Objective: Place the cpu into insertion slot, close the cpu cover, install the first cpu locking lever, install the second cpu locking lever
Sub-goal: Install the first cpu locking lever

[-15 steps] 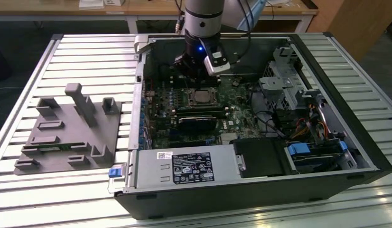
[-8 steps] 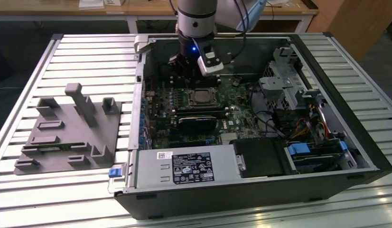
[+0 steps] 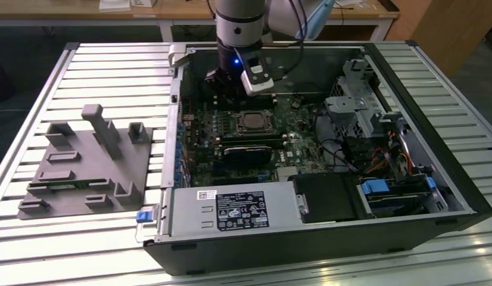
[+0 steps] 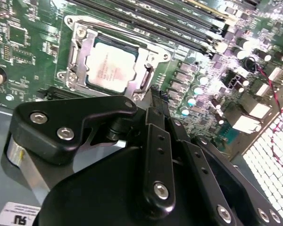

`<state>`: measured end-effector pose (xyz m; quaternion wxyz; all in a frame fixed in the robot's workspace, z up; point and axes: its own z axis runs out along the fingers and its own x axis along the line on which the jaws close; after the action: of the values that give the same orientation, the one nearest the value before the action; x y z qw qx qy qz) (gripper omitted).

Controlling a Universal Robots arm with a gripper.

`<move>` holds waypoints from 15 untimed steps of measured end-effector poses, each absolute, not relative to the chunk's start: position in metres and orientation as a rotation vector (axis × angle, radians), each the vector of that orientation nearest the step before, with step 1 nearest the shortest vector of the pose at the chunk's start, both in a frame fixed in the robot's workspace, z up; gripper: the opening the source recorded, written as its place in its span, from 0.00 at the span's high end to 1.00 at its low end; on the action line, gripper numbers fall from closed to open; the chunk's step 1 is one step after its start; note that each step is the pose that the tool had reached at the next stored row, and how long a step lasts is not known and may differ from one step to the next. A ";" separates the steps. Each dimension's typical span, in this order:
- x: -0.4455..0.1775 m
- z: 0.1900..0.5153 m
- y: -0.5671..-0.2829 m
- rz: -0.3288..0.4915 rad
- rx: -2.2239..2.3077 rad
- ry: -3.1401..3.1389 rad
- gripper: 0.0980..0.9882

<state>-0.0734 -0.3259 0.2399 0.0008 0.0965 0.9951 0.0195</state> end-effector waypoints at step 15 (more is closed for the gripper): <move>-0.089 0.240 -0.326 0.115 0.303 3.126 0.99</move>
<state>-0.0893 -0.3259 0.2399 -0.0008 0.0964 0.9947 0.0364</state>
